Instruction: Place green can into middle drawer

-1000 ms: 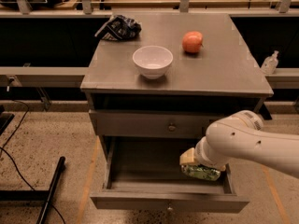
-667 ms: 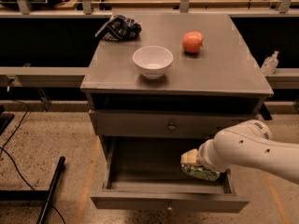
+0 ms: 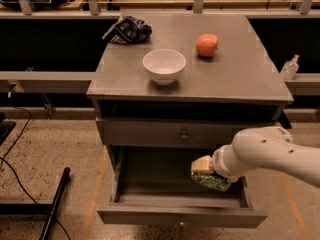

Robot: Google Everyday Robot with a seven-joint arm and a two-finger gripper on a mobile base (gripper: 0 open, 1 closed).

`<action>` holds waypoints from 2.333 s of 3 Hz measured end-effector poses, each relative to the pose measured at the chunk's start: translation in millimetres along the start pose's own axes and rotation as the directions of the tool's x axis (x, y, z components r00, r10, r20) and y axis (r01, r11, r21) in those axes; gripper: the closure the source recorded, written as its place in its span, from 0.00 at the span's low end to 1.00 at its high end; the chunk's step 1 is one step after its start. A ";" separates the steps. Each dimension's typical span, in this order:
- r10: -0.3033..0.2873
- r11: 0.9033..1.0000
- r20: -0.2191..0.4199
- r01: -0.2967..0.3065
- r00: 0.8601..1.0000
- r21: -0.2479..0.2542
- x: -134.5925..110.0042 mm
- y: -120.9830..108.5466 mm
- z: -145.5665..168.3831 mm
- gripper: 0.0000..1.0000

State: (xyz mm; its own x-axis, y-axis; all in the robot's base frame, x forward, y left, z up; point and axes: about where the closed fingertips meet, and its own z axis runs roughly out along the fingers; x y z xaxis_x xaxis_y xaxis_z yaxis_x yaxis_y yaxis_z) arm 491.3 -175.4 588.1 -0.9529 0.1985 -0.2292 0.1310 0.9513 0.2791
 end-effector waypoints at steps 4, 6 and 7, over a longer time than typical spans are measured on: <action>0.018 0.927 -0.124 -0.063 0.992 -0.370 -9.6 -28.3 37.0 1.00; 0.019 0.894 -0.165 -0.090 0.986 -0.439 -3.7 -26.4 58.3 1.00; 0.040 0.884 -0.180 -0.119 0.983 -0.452 -0.7 -25.7 68.9 1.00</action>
Offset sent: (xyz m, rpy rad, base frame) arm 0.0187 -0.0406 -0.0283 0.4294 0.0315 0.0791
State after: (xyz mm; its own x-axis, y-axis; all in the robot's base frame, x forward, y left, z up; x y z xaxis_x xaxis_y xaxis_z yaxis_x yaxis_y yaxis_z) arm 507.4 -183.7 516.8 -0.9805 0.1911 -0.0461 0.1058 0.7108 0.6954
